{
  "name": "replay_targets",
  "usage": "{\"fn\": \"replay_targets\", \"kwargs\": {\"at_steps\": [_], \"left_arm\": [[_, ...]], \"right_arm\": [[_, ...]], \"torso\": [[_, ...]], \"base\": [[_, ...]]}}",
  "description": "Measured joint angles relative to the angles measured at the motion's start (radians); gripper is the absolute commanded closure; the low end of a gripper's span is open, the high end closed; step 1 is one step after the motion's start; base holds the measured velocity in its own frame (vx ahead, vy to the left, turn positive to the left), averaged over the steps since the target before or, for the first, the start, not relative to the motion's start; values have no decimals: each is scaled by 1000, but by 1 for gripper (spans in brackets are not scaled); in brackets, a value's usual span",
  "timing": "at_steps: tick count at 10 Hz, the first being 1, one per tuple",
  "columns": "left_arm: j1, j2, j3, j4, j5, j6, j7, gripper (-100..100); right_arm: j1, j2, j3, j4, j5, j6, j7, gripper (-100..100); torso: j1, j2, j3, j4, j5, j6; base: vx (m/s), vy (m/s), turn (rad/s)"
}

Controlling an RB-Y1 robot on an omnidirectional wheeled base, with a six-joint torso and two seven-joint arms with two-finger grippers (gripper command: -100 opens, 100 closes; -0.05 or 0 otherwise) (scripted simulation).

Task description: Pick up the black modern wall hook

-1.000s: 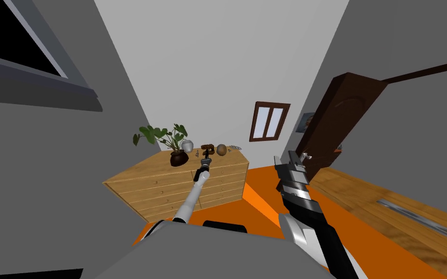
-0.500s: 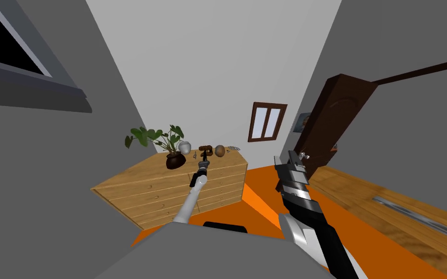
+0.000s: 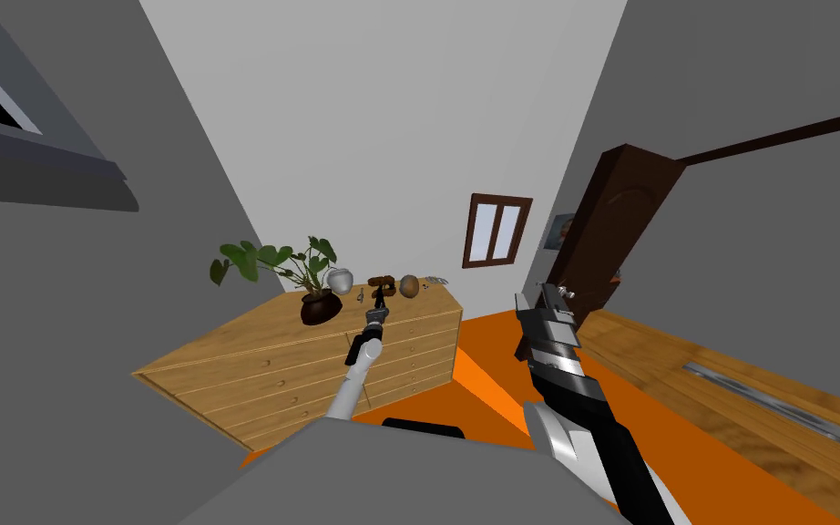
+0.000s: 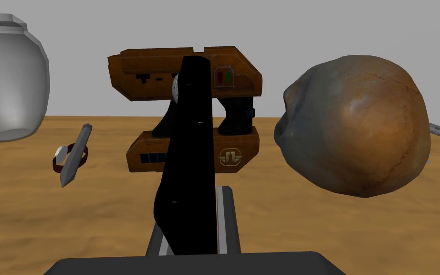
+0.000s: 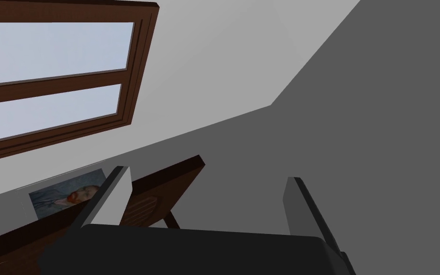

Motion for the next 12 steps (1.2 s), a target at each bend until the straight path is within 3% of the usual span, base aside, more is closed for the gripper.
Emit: {"fn": "replay_targets", "kwargs": {"at_steps": [12], "left_arm": [[375,-4,-28,-396,24,77,-19,100]], "right_arm": [[0,0,0,0,0,0,0,0]], "torso": [[-2,-1,-1,-1,-2,-1]], "base": [[56,-11,-45]]}}
